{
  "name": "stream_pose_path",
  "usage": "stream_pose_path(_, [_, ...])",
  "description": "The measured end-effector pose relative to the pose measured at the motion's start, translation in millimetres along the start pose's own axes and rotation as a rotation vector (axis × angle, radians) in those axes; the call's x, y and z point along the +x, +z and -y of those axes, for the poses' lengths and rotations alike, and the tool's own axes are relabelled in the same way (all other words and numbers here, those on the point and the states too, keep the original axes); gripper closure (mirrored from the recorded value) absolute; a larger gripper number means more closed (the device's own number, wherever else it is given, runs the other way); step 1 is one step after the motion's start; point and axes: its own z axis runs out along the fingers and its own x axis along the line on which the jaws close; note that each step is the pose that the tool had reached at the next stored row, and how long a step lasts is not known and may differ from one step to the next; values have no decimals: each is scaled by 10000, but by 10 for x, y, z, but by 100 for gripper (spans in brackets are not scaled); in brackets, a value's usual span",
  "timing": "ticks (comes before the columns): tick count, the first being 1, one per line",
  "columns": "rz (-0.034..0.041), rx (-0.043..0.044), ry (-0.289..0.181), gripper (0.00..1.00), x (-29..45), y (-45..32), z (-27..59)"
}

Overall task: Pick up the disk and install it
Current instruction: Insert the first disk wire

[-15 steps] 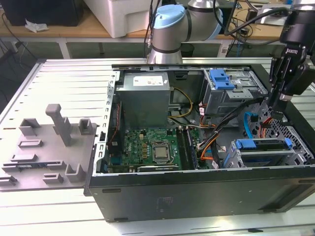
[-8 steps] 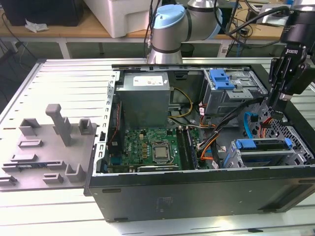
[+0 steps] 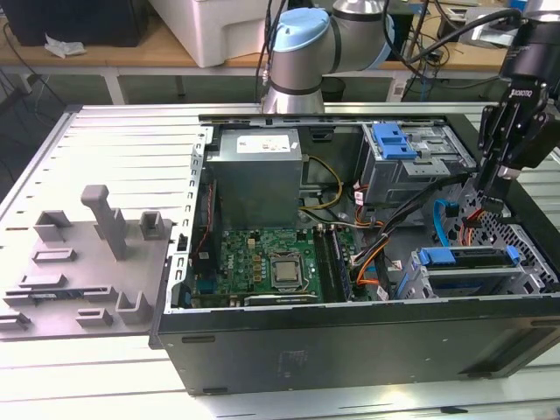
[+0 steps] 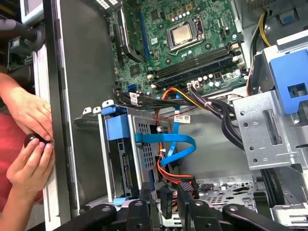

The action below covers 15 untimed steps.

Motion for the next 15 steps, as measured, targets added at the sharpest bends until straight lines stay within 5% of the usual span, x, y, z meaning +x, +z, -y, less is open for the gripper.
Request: stream_pose_path(15, [-29, -97, -24, 65, -29, 25, 76])
